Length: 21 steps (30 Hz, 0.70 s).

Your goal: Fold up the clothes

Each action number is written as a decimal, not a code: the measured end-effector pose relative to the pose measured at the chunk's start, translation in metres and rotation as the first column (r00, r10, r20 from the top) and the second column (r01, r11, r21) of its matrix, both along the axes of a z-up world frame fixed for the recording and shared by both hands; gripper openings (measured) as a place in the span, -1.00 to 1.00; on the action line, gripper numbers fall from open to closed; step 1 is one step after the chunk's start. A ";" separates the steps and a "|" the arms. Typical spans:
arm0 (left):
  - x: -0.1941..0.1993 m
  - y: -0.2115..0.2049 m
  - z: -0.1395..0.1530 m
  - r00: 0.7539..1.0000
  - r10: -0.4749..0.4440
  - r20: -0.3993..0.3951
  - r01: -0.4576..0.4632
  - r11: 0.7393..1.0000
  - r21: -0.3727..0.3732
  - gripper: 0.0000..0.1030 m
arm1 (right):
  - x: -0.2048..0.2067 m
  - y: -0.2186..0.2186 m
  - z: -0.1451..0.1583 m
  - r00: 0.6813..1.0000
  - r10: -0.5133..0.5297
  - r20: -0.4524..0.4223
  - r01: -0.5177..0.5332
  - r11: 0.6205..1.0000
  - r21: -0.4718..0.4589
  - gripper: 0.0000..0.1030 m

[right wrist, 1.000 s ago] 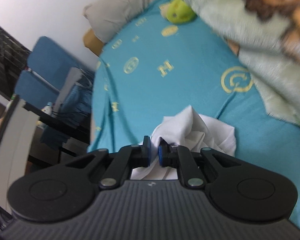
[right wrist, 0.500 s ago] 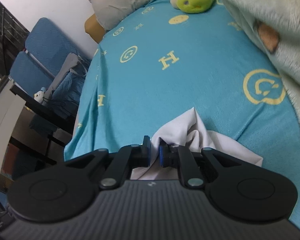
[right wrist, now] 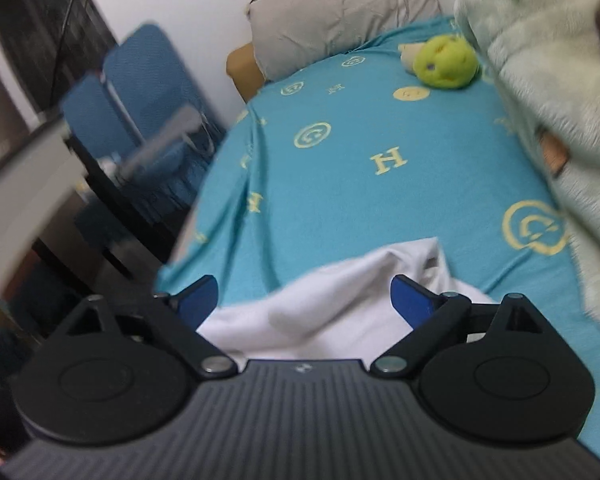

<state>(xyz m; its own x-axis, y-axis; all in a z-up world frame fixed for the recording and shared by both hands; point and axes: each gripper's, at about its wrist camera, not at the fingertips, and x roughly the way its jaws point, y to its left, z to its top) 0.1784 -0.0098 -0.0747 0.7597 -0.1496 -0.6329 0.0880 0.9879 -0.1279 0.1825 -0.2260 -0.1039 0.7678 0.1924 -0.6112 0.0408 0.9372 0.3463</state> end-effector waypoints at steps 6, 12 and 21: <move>0.009 -0.006 -0.016 0.998 -0.028 -0.065 0.030 0.999 0.042 0.64 | 0.016 0.001 -0.020 0.998 0.007 -0.062 -0.012 0.996 -0.085 0.37; 0.022 -0.002 -0.033 0.993 -0.002 -0.115 0.008 0.999 0.051 0.64 | 0.029 0.006 -0.032 0.998 0.024 -0.065 -0.035 0.985 -0.168 0.37; -0.025 -0.002 -0.007 0.994 -0.075 -0.081 0.082 0.993 0.091 0.64 | -0.016 0.011 0.002 0.999 0.031 -0.024 -0.034 0.992 -0.119 0.35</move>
<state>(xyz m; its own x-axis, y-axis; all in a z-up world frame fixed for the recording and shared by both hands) 0.1534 -0.0113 -0.0812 0.6964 -0.1440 -0.7030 0.1589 0.9863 -0.0446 0.1664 -0.2148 -0.1017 0.7484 0.1416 -0.6480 0.0162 0.9727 0.2313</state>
